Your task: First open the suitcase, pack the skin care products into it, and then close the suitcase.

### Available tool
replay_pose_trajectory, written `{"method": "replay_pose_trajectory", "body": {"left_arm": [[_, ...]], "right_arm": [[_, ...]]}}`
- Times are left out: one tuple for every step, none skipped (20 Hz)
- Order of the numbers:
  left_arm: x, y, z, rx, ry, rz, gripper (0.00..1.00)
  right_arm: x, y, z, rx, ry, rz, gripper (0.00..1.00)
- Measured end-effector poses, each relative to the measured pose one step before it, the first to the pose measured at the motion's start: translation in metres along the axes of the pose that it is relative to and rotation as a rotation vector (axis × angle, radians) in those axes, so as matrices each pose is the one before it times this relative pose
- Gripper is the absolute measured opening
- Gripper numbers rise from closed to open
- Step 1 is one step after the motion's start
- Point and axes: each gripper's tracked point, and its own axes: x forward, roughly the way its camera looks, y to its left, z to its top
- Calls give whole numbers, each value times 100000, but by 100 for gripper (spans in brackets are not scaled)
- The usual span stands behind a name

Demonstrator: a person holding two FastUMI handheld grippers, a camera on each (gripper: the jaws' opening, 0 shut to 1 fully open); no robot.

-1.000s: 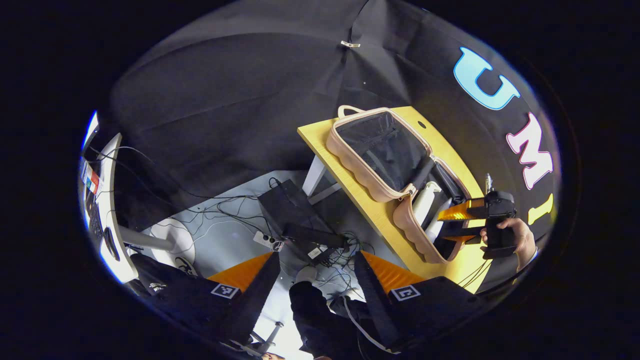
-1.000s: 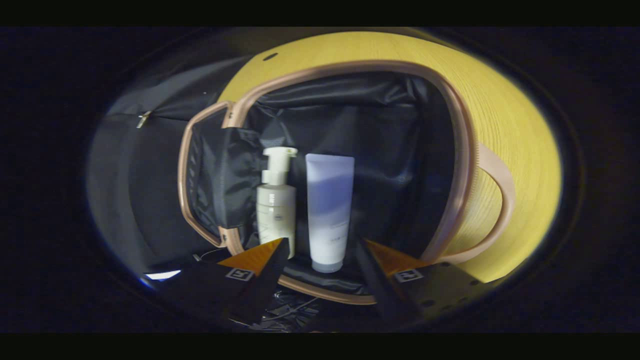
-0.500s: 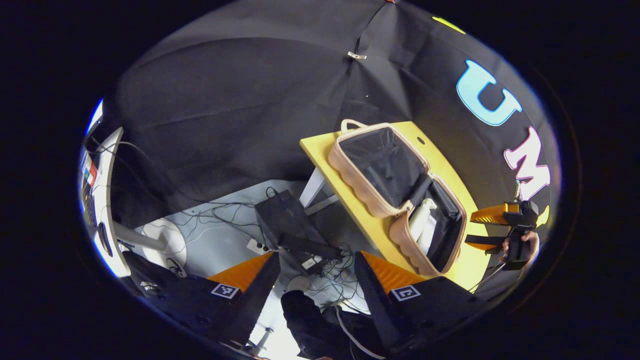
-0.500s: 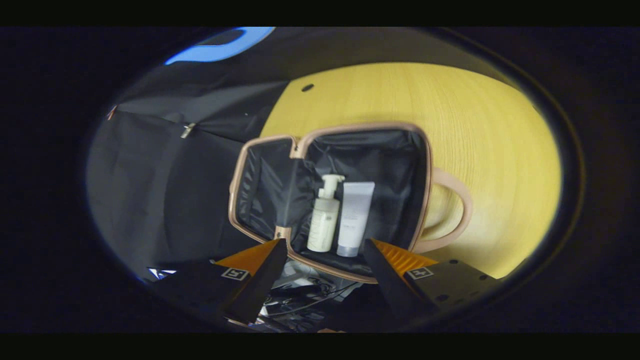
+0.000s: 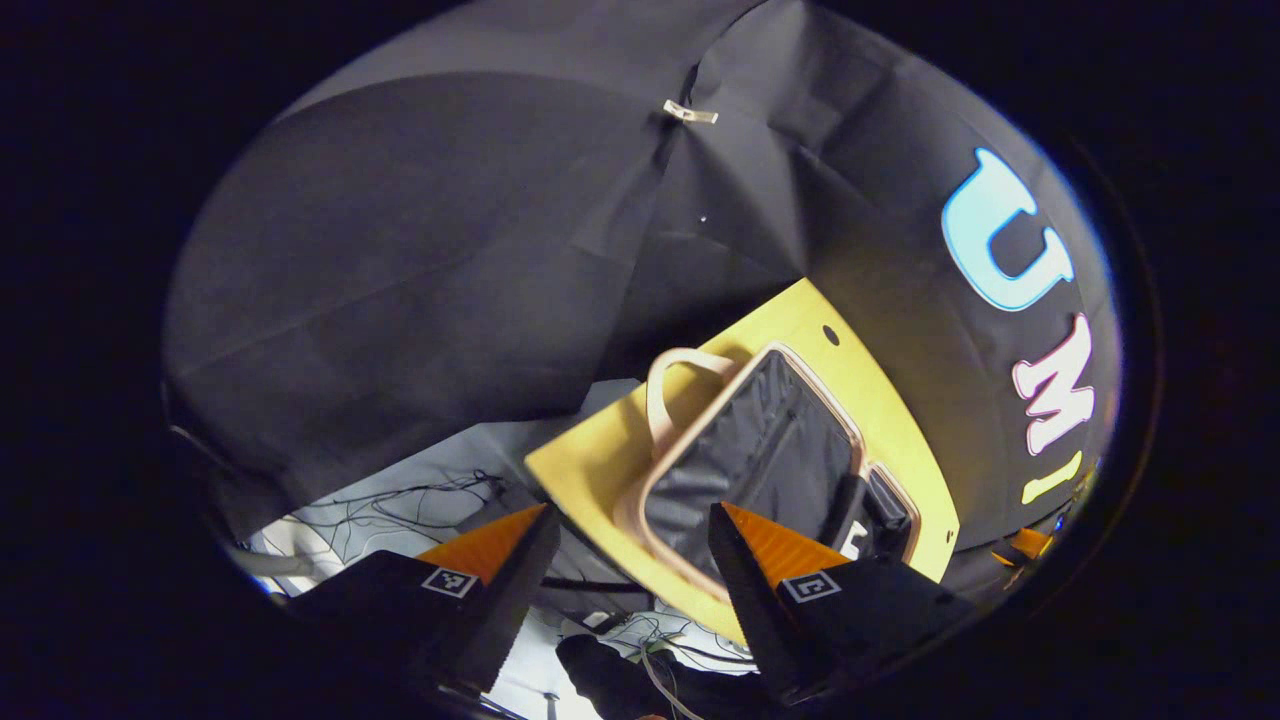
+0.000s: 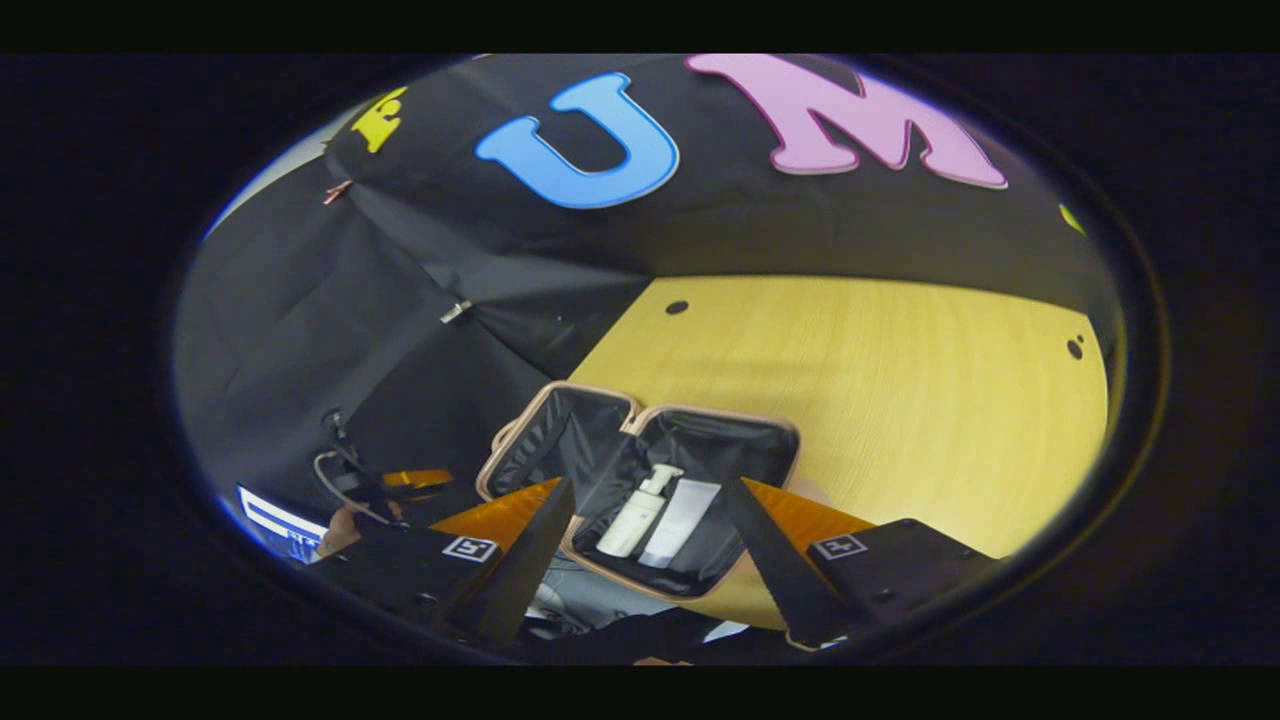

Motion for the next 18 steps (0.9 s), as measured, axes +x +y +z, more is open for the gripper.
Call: {"method": "replay_pose_trajectory", "body": {"left_arm": [[2239,-143,1351,1401,2071,882,95],[1996,140,1209,1608,2316,1951,95],[2046,-29,1194,1826,1758,1436,95],[1762,-343,970,1790,2222,901,95],[1493,-272,596,1497,2944,394,95],[1150,-11,152,2179,3403,1263,95],[1036,546,128,3218,2810,3367,95],[1084,892,414,3829,1830,4204,94],[835,629,138,3861,1980,3419,94],[569,163,154,3024,1354,2132,94],[596,-204,248,2418,533,-60,96],[947,-942,-338,2531,1668,-3118,96],[131,-1644,8,480,1255,-7472,72],[239,-731,158,2159,-1907,-127,47],[-616,195,150,3295,1304,2787,23],[-105,97,-33,3338,-310,2873,20],[-323,-136,344,1708,-1151,2099,16],[-327,-416,393,1064,-1837,-460,14]], "right_arm": [[-431,5,448,403,-1819,-957,97],[-411,-14,439,1836,-1532,-732,97],[-449,-240,151,2536,-947,-954,97],[-344,-517,248,1753,-1032,-1836,97],[-150,-711,53,1295,-843,-2297,98],[-64,-654,155,676,-850,-2474,97],[-161,-546,-138,208,-648,-2129,97],[-120,-443,-30,91,-519,-1708,97],[-135,-371,-124,364,-416,-1611,97],[-49,-157,-54,709,-279,-994,97],[-117,-163,-319,735,220,-568,97],[110,-104,-287,650,606,-575,97],[99,-19,-366,695,905,-214,98],[11,220,-174,952,726,645,98],[-106,234,-193,720,546,838,97],[-89,147,39,162,-244,717,97],[-166,60,123,-527,-934,486,97],[-110,4,52,-230,-751,259,98]]}}
